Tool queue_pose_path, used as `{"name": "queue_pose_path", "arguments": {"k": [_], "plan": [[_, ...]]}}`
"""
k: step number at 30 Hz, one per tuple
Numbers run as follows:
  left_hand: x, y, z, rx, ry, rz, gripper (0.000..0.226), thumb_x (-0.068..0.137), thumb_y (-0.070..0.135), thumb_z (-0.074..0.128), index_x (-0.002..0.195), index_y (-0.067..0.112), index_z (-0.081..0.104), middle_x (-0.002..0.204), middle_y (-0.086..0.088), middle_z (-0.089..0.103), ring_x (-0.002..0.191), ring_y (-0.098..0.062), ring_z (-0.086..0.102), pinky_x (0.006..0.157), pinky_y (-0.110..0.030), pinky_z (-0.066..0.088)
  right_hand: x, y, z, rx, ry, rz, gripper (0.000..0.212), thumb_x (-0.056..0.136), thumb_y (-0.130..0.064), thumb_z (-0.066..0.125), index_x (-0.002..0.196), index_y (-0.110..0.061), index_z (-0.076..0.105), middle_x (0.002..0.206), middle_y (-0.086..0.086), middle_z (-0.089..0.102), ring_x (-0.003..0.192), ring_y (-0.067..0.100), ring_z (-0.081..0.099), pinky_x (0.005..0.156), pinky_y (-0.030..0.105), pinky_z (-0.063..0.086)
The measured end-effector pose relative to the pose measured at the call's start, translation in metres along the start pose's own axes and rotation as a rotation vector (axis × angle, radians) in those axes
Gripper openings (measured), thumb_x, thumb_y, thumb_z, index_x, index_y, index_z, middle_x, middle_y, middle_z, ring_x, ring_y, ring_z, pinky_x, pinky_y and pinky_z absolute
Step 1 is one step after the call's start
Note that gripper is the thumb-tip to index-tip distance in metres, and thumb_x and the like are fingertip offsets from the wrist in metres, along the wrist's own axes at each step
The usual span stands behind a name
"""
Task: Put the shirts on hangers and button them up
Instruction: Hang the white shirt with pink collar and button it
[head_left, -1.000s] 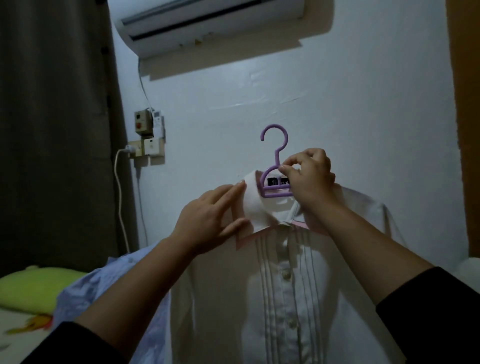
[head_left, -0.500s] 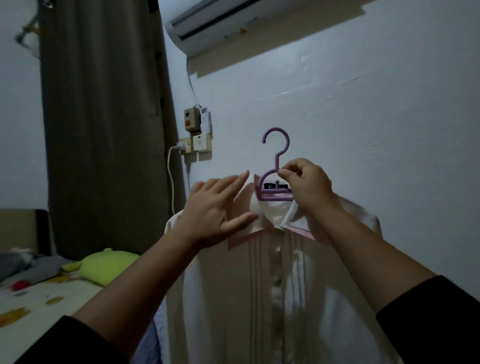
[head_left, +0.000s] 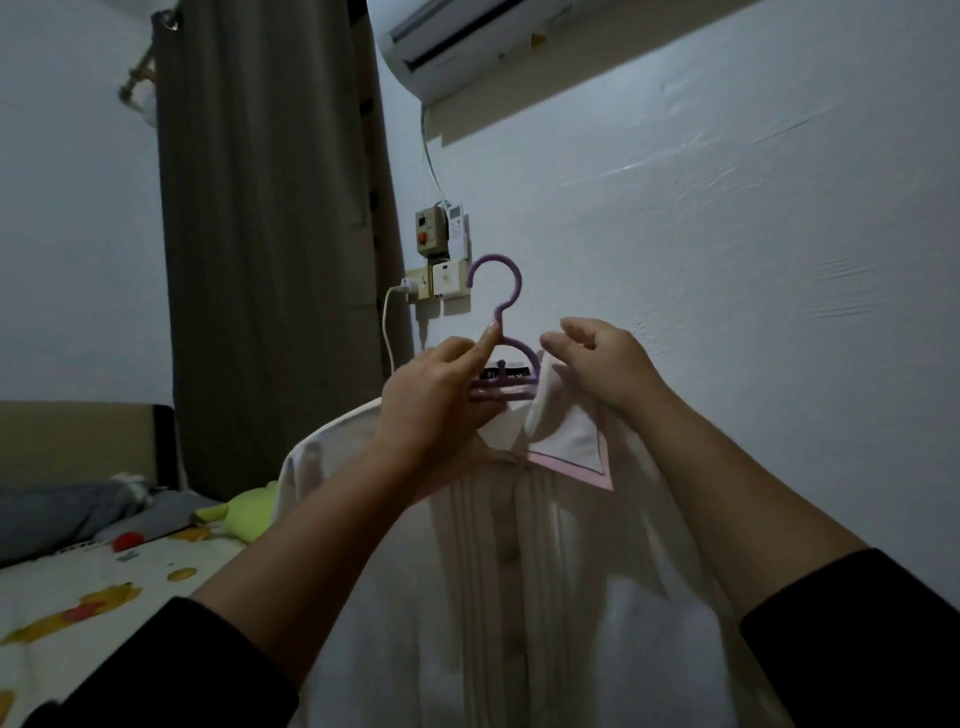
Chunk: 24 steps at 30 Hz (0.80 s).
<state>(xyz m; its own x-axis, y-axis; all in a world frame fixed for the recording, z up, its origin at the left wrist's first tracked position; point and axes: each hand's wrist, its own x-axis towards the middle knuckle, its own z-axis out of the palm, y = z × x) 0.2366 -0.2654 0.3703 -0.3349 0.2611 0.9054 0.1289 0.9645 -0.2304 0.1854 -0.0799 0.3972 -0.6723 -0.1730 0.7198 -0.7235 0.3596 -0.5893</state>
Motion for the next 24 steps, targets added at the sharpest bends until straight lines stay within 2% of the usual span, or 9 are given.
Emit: {"name": "queue_pose_path", "arguments": {"k": [4,6,8,11,15,18,21,22,24], "plan": [[0.003,-0.011,-0.004,-0.027,0.011,-0.172,0.075,0.078,0.040,0.074,0.143,0.033,0.038,0.128,0.001,0.058,0.118,-0.021,0.049,0.088,-0.032,0.032,0.001,0.011,-0.009,0.028,-0.100,0.018,0.014,0.085,-0.026,0.067,0.095,-0.017,0.072,0.093,0.001,0.070,0.090,0.018,0.064,0.081,0.028,0.049],[0.006,-0.014,-0.005,-0.043,0.014,-0.195,0.077,0.078,0.039,0.073,0.144,0.036,0.034,0.132,0.003,0.055,0.125,-0.019,0.042,0.087,-0.031,0.026,0.000,0.013,-0.008,0.170,-0.042,-0.017,0.011,0.085,-0.017,0.068,0.096,-0.016,0.070,0.090,-0.001,0.068,0.081,0.010,0.062,0.068,0.010,0.047],[0.008,-0.020,-0.006,-0.031,0.027,-0.205,0.078,0.078,0.039,0.074,0.144,0.038,0.033,0.133,0.003,0.054,0.125,-0.019,0.041,0.086,-0.033,0.027,0.000,0.017,-0.009,0.236,-0.041,-0.024,0.022,0.087,-0.018,0.067,0.108,-0.013,0.068,0.099,-0.004,0.066,0.085,0.003,0.060,0.068,0.001,0.042],[0.008,-0.038,-0.008,-0.034,0.038,-0.286,0.079,0.078,0.038,0.074,0.144,0.040,0.032,0.134,0.004,0.053,0.126,-0.019,0.039,0.083,-0.033,0.025,0.002,0.037,-0.018,0.236,-0.079,0.085,0.039,0.085,-0.020,0.068,0.123,-0.010,0.061,0.109,-0.003,0.061,0.101,0.009,0.057,0.087,0.015,0.042],[0.003,-0.064,-0.012,-0.110,0.052,-0.368,0.078,0.077,0.031,0.076,0.143,0.038,0.035,0.134,0.003,0.052,0.128,-0.020,0.034,0.082,-0.031,0.019,-0.007,0.064,-0.029,0.257,-0.142,0.272,0.013,0.080,-0.014,0.072,0.092,-0.010,0.069,0.082,0.003,0.067,0.074,0.012,0.058,0.062,0.014,0.043],[-0.002,-0.076,-0.012,-0.136,0.058,-0.362,0.079,0.076,0.028,0.078,0.142,0.036,0.037,0.132,0.001,0.054,0.128,-0.021,0.034,0.083,-0.032,0.019,-0.006,0.073,-0.028,0.415,-0.020,0.334,0.010,0.076,-0.016,0.075,0.082,-0.010,0.068,0.081,0.007,0.066,0.074,0.016,0.057,0.071,0.027,0.044],[-0.004,-0.079,-0.011,-0.127,0.058,-0.370,0.078,0.077,0.026,0.077,0.143,0.035,0.036,0.132,0.001,0.055,0.126,-0.023,0.036,0.084,-0.033,0.020,-0.003,0.073,-0.019,0.562,0.102,0.356,0.007,0.082,-0.010,0.069,0.078,-0.012,0.063,0.076,0.004,0.062,0.069,0.015,0.057,0.054,0.017,0.047],[-0.005,-0.079,-0.010,-0.116,0.057,-0.376,0.078,0.078,0.027,0.077,0.144,0.035,0.035,0.132,0.000,0.055,0.126,-0.023,0.037,0.084,-0.034,0.022,0.000,0.073,-0.014,0.541,0.127,0.344,0.005,0.083,-0.009,0.068,0.083,-0.012,0.064,0.079,0.003,0.062,0.075,0.017,0.058,0.056,0.015,0.048],[-0.006,-0.077,-0.007,-0.089,0.054,-0.384,0.079,0.078,0.028,0.077,0.144,0.035,0.035,0.130,0.001,0.056,0.122,-0.023,0.042,0.086,-0.037,0.030,0.006,0.067,-0.002,0.373,0.196,0.254,0.020,0.084,-0.011,0.067,0.104,-0.011,0.065,0.093,0.002,0.061,0.091,0.018,0.057,0.078,0.022,0.050]]}}
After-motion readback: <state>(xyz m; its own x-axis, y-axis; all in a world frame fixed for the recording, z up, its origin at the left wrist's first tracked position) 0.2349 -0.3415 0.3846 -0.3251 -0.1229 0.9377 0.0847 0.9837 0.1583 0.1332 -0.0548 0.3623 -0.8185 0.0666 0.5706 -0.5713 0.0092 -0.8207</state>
